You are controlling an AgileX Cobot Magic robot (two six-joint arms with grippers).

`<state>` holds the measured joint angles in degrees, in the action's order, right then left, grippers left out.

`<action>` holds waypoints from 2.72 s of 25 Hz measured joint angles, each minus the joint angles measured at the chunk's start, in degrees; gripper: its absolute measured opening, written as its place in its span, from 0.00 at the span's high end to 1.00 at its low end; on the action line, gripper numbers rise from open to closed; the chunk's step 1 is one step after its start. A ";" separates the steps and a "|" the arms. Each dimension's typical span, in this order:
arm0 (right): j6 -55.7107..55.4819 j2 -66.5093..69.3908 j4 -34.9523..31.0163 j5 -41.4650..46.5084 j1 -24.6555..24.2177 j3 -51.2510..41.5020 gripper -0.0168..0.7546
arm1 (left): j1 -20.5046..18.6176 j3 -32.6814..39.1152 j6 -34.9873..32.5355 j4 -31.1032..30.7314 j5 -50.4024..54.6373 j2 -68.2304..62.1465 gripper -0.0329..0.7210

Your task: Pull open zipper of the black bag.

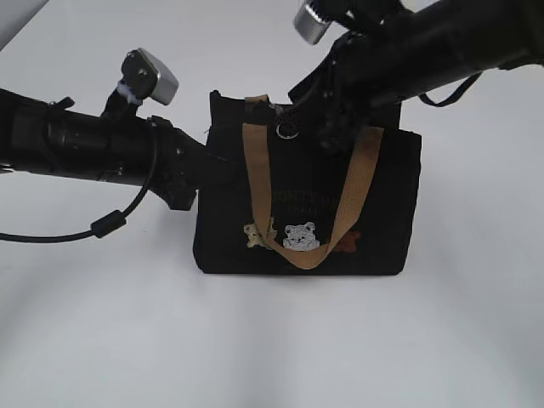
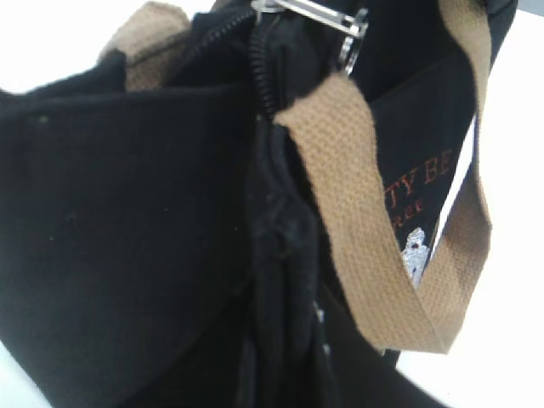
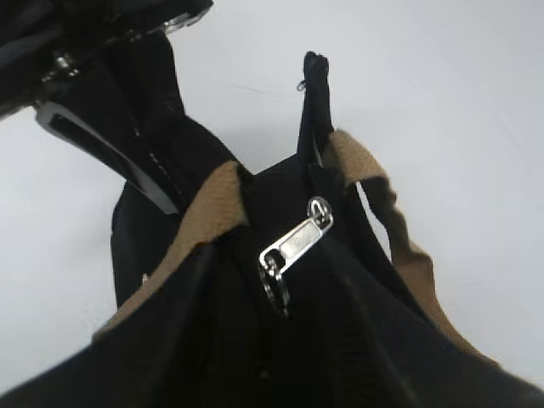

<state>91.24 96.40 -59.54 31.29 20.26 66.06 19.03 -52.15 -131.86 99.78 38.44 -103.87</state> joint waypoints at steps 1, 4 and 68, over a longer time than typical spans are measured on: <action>0.11 0.82 0.41 -1.72 0.91 0.15 0.58 | 0.00 0.00 0.00 0.00 0.00 0.00 0.87; 0.25 2.70 1.03 -5.88 2.93 0.40 0.65 | 0.00 0.00 0.00 0.00 0.00 0.00 0.87; -80.36 -96.82 53.46 32.15 -21.21 -38.13 0.53 | 0.47 21.95 130.55 -99.78 22.37 103.87 0.63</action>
<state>10.89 -0.43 -6.08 63.44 -0.95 27.93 19.49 -30.19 -1.31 0.00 60.80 0.00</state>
